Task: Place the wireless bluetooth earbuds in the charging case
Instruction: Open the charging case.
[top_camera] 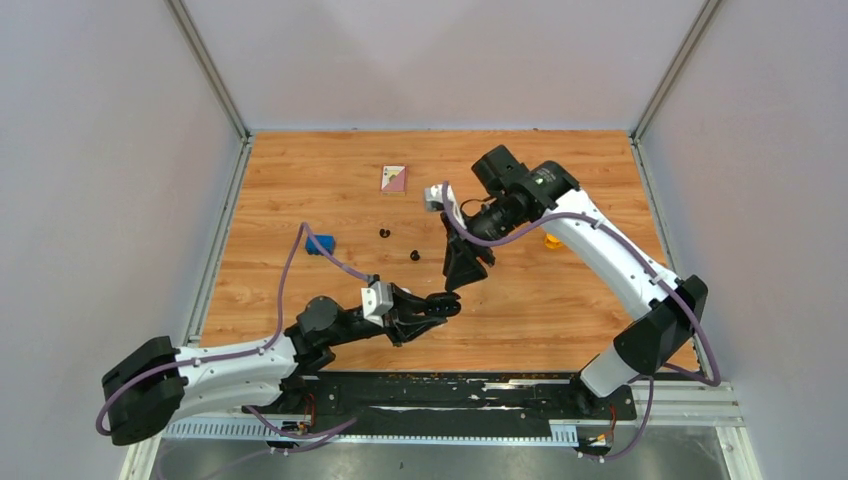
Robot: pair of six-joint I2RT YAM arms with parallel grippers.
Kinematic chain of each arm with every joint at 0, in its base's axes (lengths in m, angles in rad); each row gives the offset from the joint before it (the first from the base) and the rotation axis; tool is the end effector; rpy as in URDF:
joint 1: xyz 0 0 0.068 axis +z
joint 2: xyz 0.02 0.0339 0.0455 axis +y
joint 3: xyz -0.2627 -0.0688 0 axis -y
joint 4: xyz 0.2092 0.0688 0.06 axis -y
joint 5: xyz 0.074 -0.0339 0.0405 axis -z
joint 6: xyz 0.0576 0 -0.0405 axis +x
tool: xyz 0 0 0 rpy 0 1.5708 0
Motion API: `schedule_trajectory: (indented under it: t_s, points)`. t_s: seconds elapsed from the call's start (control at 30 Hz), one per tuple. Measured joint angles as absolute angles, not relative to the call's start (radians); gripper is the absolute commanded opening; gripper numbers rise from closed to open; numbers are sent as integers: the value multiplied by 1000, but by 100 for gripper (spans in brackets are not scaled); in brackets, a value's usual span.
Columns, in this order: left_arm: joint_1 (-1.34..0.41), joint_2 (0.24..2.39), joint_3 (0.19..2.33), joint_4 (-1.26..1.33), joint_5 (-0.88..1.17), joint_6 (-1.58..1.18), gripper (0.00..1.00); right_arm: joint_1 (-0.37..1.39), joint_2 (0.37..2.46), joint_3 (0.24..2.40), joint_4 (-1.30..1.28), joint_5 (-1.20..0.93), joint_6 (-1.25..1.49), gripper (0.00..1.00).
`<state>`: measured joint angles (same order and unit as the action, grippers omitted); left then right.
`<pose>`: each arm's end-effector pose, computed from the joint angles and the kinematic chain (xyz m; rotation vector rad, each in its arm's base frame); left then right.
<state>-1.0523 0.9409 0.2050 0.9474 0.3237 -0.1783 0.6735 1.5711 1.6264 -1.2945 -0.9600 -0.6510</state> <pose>0.0764 -0.1709 0.2568 0.8834 1.1955 -1.2350 0.1742 0.1994 0.3465 -1.7266 1.8565 1.3196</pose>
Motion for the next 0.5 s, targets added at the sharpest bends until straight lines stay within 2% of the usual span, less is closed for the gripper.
schedule_trajectory:
  t_s: [0.17,0.3,0.5]
  points:
    - [-1053,821,207,837,296,-174,0,581,1567,1741,-1330,-1061,-685,47]
    - [-1053,648,252,631,241,-147,0,524,1557,1748,-1321,-1096,-696,47]
    - [-1036,402,357,319,141,-97,0,522,1563,1602,-1164,-1030,-674,36]
